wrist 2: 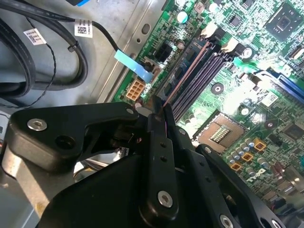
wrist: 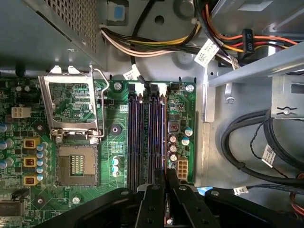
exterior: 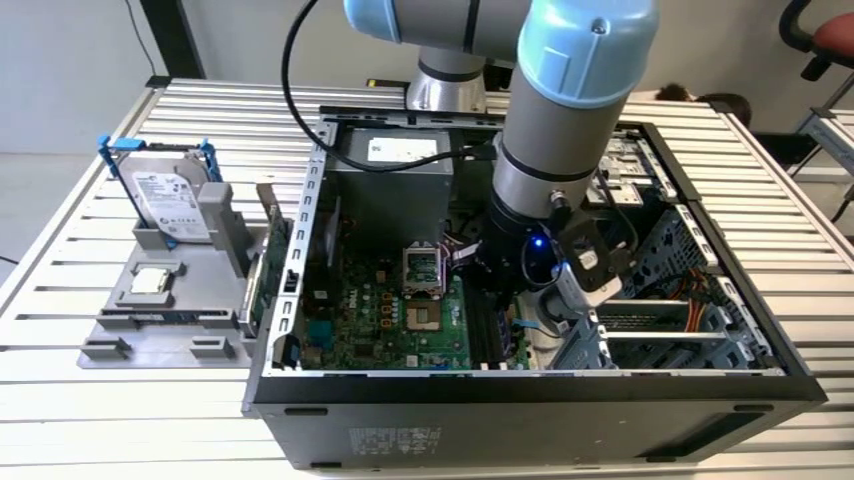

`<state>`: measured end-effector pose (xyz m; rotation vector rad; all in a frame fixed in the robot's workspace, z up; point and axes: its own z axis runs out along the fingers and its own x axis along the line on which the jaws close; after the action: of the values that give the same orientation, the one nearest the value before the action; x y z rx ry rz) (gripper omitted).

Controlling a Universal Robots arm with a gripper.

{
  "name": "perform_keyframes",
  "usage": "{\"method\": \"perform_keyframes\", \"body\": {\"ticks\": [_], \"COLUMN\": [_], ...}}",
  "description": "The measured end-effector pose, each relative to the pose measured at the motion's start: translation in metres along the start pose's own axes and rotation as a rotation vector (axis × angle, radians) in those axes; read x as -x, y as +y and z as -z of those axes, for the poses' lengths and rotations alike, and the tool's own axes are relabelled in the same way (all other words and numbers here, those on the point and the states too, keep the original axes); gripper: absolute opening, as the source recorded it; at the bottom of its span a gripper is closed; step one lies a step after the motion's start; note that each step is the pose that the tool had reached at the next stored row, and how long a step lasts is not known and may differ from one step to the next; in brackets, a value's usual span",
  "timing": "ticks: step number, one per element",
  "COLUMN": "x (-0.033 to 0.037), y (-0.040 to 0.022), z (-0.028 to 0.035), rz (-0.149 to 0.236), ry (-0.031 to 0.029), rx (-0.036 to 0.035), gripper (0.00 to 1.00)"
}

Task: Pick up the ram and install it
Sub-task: 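Insert the ram into the slot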

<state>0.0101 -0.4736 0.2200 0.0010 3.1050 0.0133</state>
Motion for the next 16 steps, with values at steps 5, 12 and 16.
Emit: {"method": "perform_keyframes", "body": {"ticks": [5, 12, 16], "x": [0.0, 0.0, 0.0001], "y": [0.0, 0.0001, 0.0001], "z": [-0.0006, -0.0001, 0.0019], "rz": [-0.001, -0.011, -0.023], "ry": [0.0001, 0.0002, 0.0001], "rx": [0.0, 0.0, -0.0005], "gripper": [0.0, 0.0, 0.0]}}
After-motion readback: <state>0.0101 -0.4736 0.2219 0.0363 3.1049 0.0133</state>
